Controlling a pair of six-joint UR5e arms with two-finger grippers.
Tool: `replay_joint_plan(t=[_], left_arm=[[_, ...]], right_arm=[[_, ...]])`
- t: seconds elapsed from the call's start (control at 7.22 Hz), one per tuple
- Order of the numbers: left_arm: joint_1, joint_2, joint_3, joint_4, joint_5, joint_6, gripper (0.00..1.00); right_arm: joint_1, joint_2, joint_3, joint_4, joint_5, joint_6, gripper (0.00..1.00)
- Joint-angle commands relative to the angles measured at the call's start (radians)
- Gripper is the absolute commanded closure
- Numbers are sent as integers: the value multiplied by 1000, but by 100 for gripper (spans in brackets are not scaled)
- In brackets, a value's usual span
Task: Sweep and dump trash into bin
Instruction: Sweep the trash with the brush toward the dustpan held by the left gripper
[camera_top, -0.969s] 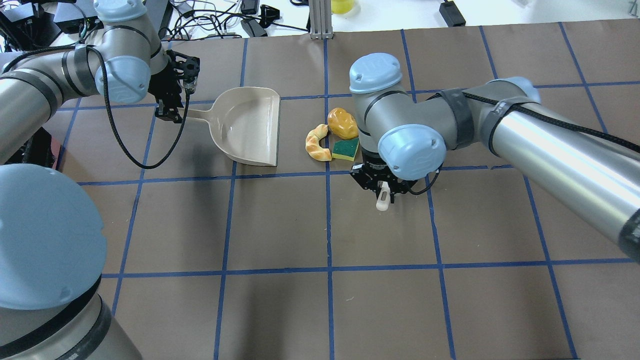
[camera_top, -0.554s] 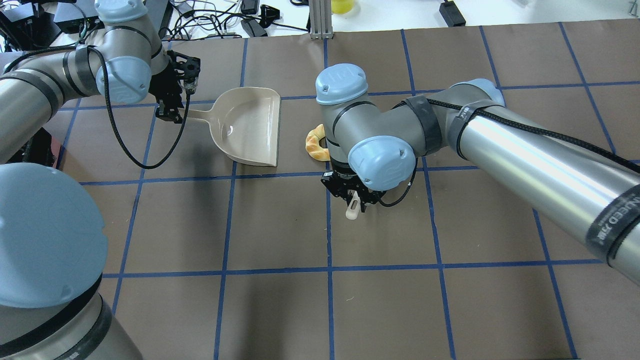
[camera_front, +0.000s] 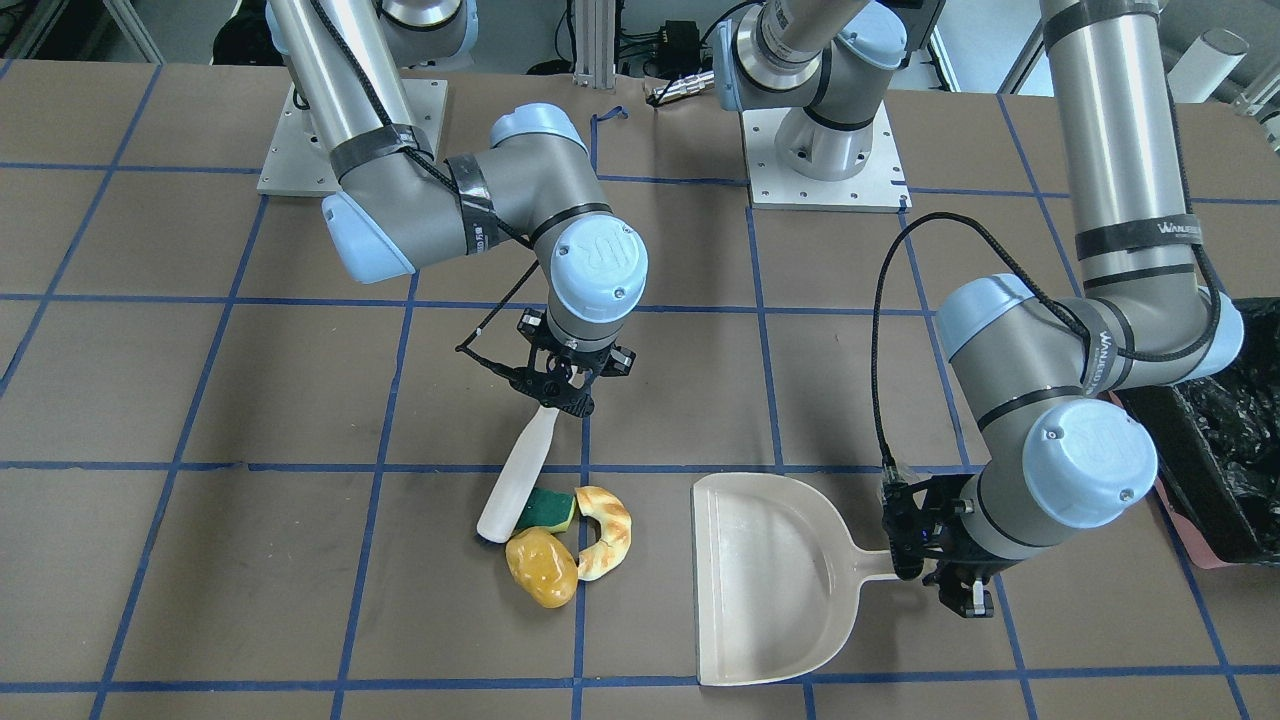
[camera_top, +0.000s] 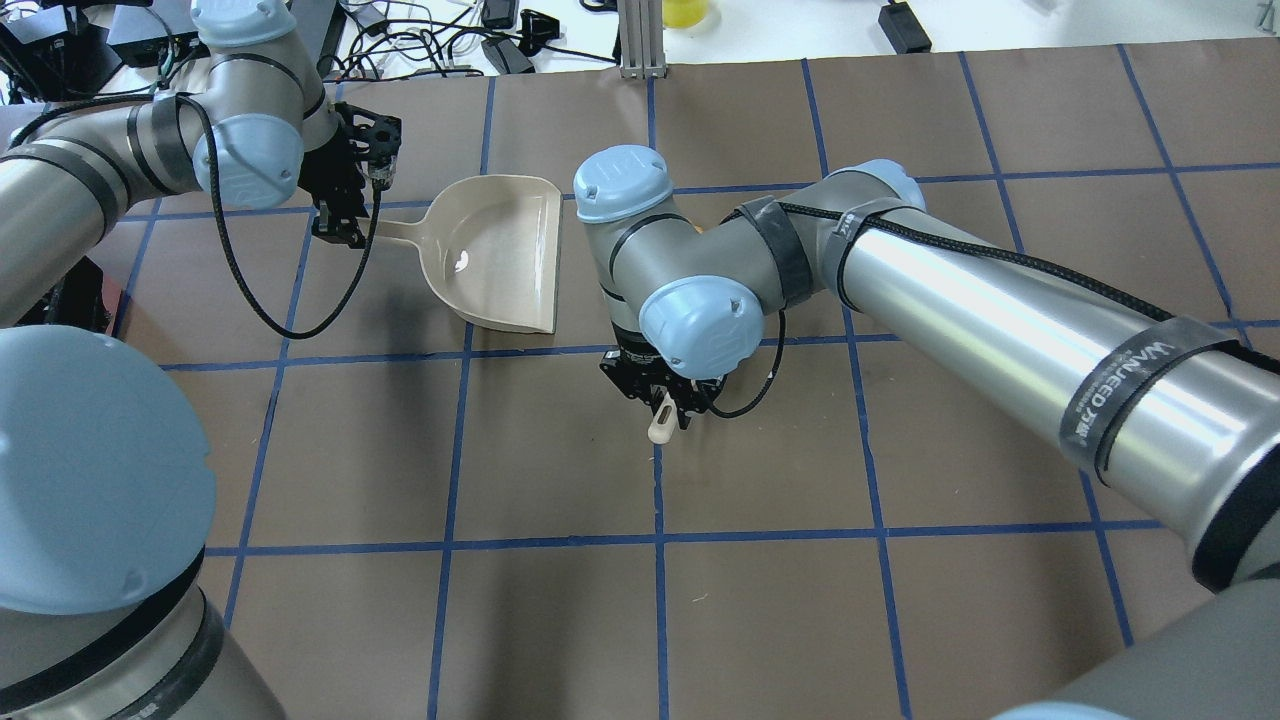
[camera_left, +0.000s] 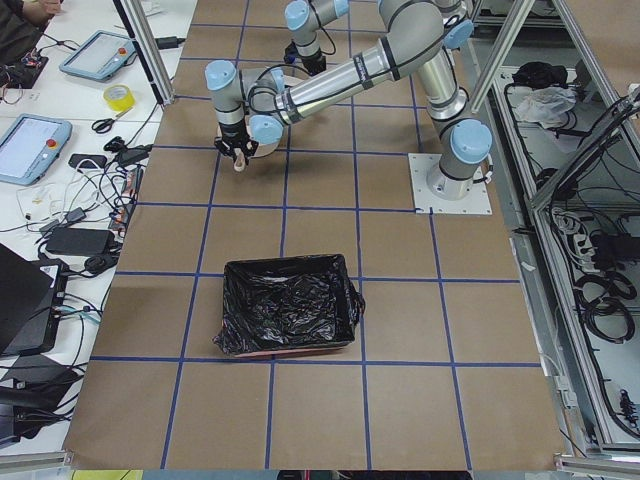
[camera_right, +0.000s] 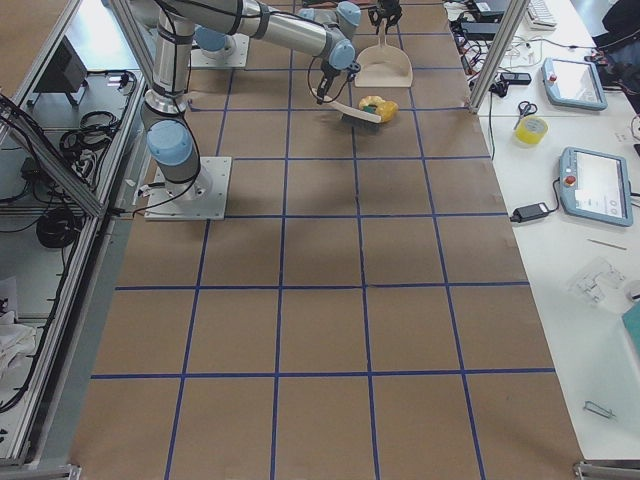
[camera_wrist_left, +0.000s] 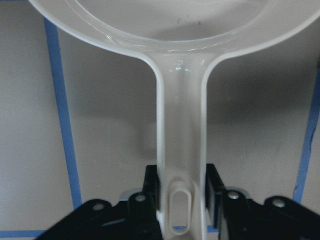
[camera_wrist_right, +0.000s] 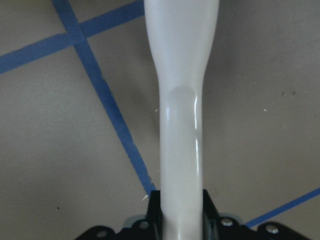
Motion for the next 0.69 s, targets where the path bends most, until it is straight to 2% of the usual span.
replay_joint_plan(t=[0.0,0.55], left_arm=[[0,2,0,0,-2,0,100],[0,2,0,0,-6,0,100]], right_arm=[[40,44,-58,4,-17,-8,88],[68,55,-65,-72,-14,-13,88]])
